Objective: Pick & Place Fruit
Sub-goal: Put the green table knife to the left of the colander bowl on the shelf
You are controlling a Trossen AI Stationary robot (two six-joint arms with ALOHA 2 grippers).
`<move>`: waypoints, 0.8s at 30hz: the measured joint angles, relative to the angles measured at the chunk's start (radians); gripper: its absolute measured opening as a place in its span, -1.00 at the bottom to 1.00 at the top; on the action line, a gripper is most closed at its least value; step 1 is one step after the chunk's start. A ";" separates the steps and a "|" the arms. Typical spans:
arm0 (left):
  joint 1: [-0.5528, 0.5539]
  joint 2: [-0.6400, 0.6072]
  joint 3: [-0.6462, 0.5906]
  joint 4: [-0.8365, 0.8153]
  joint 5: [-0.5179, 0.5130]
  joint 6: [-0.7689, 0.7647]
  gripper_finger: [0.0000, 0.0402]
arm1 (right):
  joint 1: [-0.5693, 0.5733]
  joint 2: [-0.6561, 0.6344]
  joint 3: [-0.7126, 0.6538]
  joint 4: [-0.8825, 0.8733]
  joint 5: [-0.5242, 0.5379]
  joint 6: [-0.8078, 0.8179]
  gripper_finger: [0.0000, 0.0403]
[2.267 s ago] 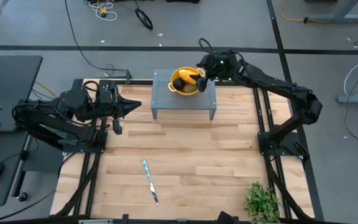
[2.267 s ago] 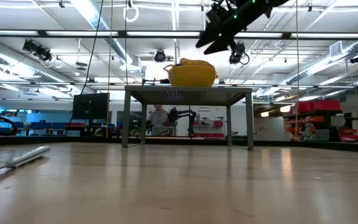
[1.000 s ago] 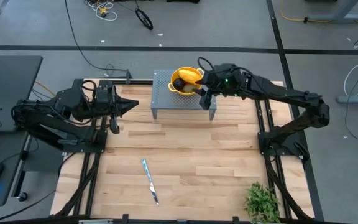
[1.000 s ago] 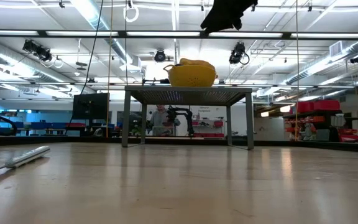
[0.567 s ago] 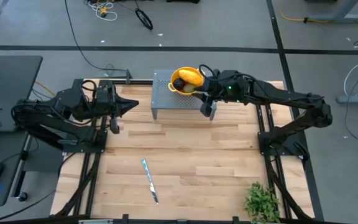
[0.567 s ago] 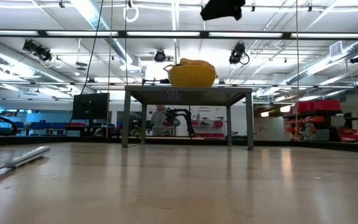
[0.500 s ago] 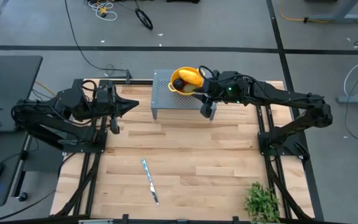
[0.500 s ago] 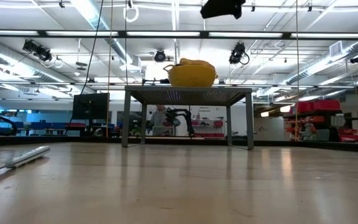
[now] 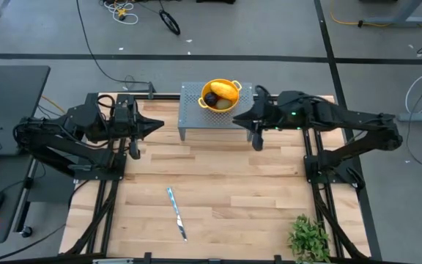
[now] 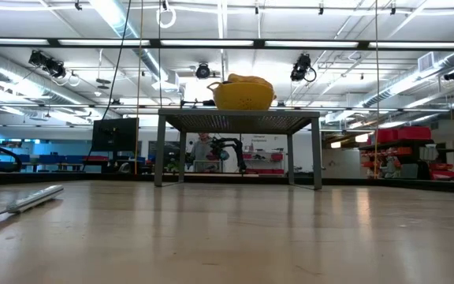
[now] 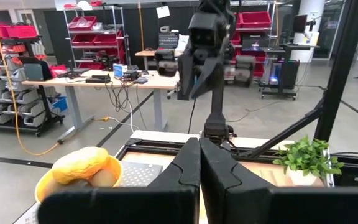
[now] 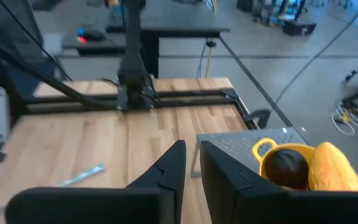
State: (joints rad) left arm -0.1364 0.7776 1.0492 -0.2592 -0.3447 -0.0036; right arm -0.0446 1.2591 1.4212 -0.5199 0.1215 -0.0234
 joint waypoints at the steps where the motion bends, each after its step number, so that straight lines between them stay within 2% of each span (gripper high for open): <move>1: 0.000 0.000 0.000 0.000 0.000 0.000 -1.00 | 0.006 -0.015 0.000 0.000 0.000 0.001 -0.74; 14: 0.000 0.000 0.000 0.002 0.024 0.003 -1.00 | 0.041 -0.167 0.000 0.000 0.000 -0.030 -0.97; 24: 0.000 0.000 0.000 0.003 0.057 -0.010 -1.00 | 0.043 -0.201 0.000 -0.002 0.000 -0.048 -0.99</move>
State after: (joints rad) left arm -0.1368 0.7780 1.0492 -0.2565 -0.2873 -0.0134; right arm -0.0014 1.0580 1.4212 -0.5221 0.1215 -0.0715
